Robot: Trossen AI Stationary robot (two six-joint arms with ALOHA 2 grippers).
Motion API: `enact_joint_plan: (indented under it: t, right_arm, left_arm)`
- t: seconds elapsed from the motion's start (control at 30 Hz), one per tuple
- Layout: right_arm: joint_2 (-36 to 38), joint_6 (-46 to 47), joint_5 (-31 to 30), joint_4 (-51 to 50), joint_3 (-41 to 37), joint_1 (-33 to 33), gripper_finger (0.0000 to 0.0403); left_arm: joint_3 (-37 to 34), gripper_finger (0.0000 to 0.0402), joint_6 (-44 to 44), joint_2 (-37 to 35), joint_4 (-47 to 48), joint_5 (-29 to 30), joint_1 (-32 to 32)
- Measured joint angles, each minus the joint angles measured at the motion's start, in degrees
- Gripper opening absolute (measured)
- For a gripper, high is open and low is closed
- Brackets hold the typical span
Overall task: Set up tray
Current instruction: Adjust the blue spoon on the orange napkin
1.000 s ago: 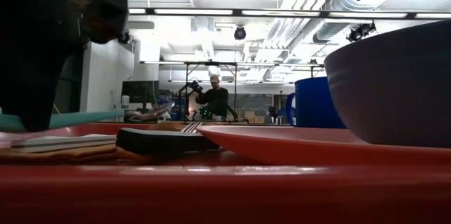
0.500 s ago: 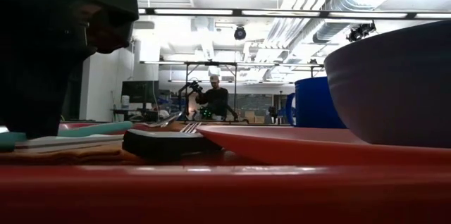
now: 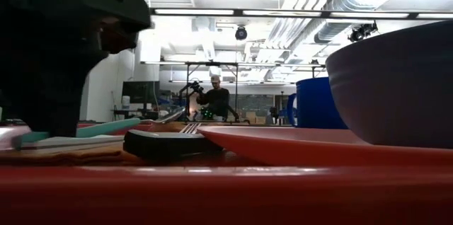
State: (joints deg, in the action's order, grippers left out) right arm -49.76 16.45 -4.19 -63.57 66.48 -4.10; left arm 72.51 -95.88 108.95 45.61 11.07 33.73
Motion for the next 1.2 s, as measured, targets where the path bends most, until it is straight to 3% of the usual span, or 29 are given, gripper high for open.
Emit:
enact_joint_plan:
  t: [0.27,0.57,0.97,1.2]
  right_arm:
    - [0.0,0.0,0.15,-0.25,0.0,0.02,0.0]
    - [0.0,-0.24,0.28,-0.52,0.0,0.0,0.0]
    - [0.0,-0.9,0.33,-0.52,0.0,0.02,0.0]
    - [0.0,-1.09,1.03,-0.85,0.0,0.0,0.0]
  left_arm:
    - [0.0,0.0071,0.02,0.0,1.06,0.13,-1.97]
    - [0.0,0.0138,0.01,0.0,1.95,-1.84,-1.86]
    - [0.0,0.0123,0.09,0.0,2.27,-2.45,-1.86]
    - [2.38,0.0136,2.8,0.0,5.21,-2.67,-1.86]
